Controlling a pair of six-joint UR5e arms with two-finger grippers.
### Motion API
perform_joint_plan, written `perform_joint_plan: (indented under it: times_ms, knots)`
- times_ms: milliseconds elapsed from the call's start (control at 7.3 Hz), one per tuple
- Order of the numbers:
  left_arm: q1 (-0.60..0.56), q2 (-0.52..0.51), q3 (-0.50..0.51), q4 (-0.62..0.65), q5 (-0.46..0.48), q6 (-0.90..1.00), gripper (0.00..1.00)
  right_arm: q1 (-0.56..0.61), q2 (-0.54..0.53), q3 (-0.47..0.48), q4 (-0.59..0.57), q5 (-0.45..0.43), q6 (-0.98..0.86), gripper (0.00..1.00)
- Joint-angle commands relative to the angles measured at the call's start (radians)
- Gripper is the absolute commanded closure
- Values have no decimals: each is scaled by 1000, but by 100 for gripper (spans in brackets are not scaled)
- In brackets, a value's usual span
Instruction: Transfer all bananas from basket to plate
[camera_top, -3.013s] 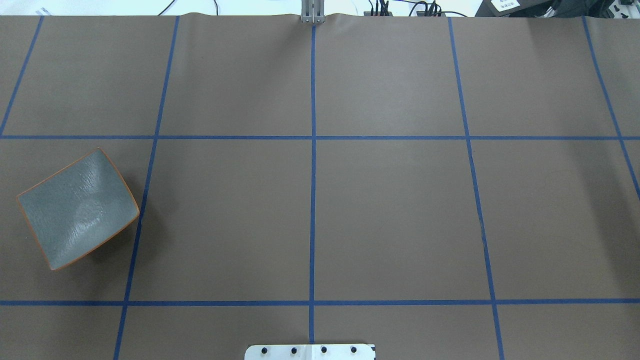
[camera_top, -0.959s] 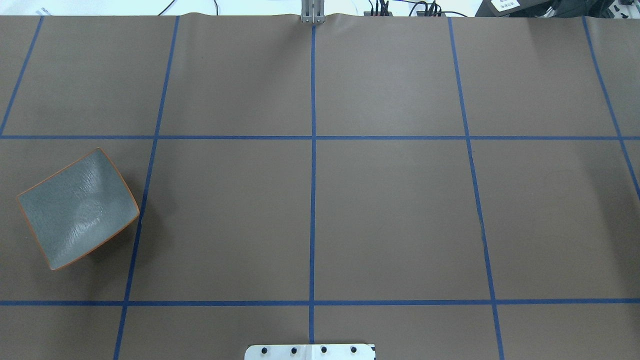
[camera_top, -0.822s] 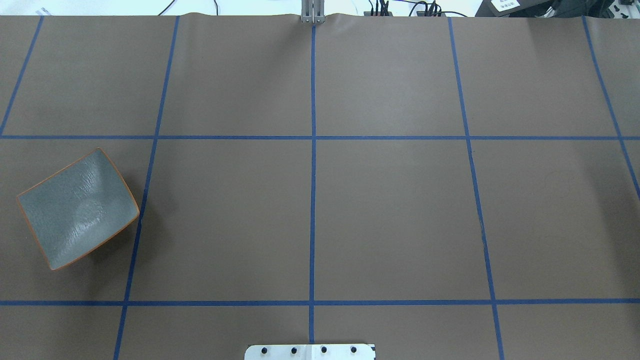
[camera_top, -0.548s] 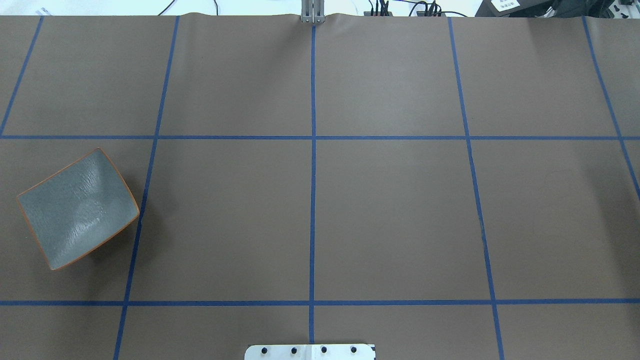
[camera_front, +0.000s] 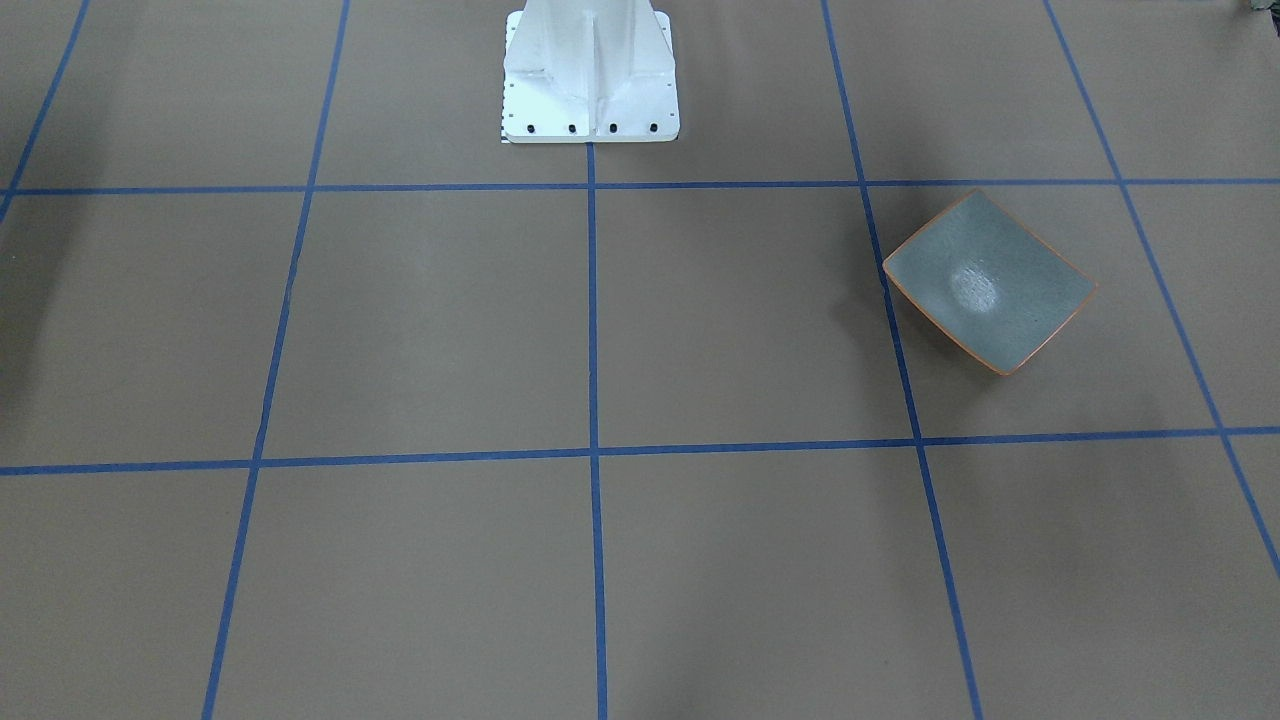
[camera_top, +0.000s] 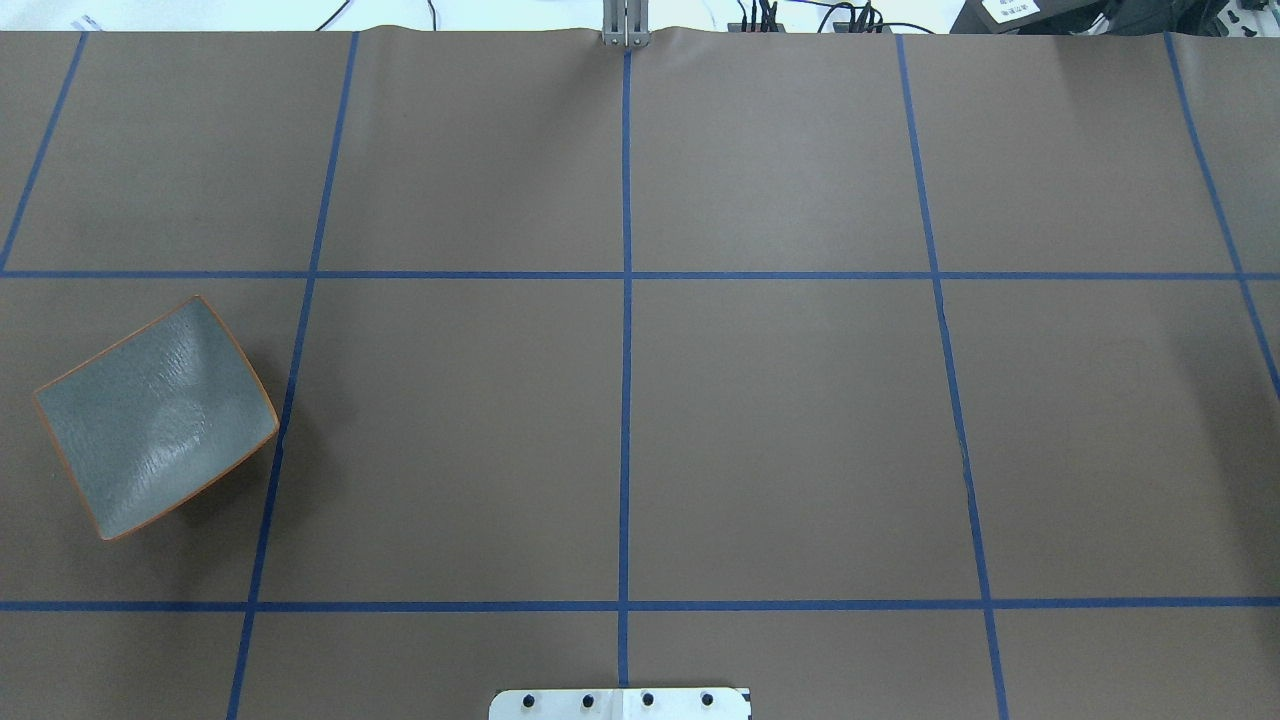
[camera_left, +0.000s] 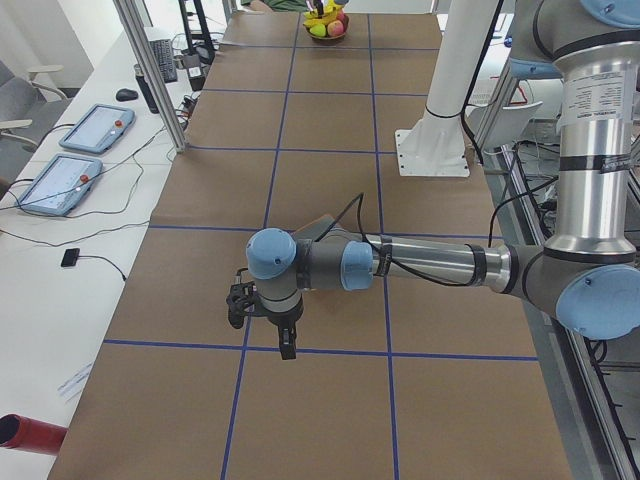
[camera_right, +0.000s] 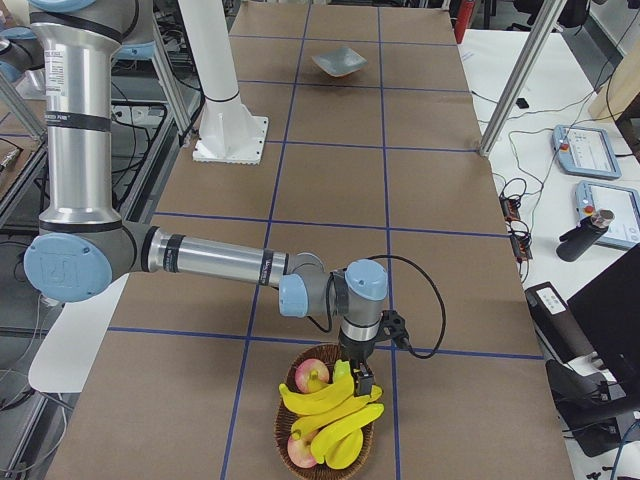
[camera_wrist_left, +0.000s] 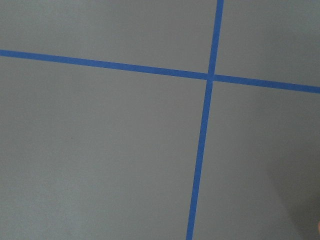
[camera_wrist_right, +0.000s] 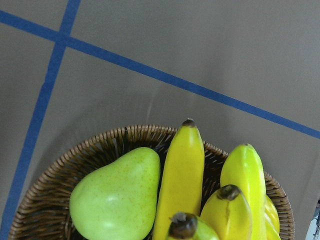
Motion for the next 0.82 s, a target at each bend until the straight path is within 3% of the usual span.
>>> perform_joint_plan:
  times_ms: [0,411,685]
  knots:
    - [1,0,3,0,0,1,0,0,-1,-15,-1,-7,-4,10]
    - [1,0,0,0,0,0,0,0,1,-19,-1,-27,-6,35]
    - [1,-1,0,0,0,1,0,0,7,-25,1,-36,-8,64]
